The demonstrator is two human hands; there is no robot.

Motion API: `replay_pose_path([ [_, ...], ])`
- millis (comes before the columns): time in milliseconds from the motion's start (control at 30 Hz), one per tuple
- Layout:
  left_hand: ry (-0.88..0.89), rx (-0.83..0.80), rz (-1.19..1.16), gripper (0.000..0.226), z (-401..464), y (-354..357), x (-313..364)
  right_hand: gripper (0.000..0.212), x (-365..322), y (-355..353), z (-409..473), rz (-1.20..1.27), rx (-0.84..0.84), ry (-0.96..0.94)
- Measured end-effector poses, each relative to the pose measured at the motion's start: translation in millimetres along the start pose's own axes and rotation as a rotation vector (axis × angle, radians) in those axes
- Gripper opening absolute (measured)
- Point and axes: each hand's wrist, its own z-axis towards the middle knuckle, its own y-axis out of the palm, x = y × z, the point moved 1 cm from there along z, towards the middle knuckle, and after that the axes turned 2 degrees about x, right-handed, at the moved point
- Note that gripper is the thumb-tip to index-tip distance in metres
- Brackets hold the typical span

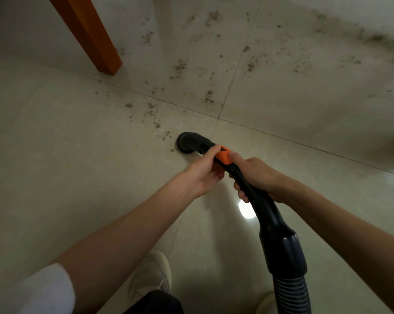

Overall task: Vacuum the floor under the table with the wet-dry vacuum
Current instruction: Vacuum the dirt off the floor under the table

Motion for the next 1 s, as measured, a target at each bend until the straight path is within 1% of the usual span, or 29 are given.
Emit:
replay_pose_path([
  [233,0.051,0.009,-0.067,0.025,-4.0,-17.4,-16.9,0.057,1.3,8.9,-4.0,-0.091,-0.077,0.010],
  [533,0.044,0.016,-0.064,0.024,1.4,-7.6,6.2,0.060,-5.9,15.3,9.7,-0.048,0.063,-0.030],
  [800,0.046,0.005,-0.106,0.026,2.4,-19.4,3.7,0.058,-13.1,16.3,10.0,-0.108,-0.004,-0.028],
  [1000,0.071,0.054,-0.118,0.027,3.1,-18.2,17.2,0.055,-21.6,24.6,16.4,-0.054,0.056,-0.049],
])
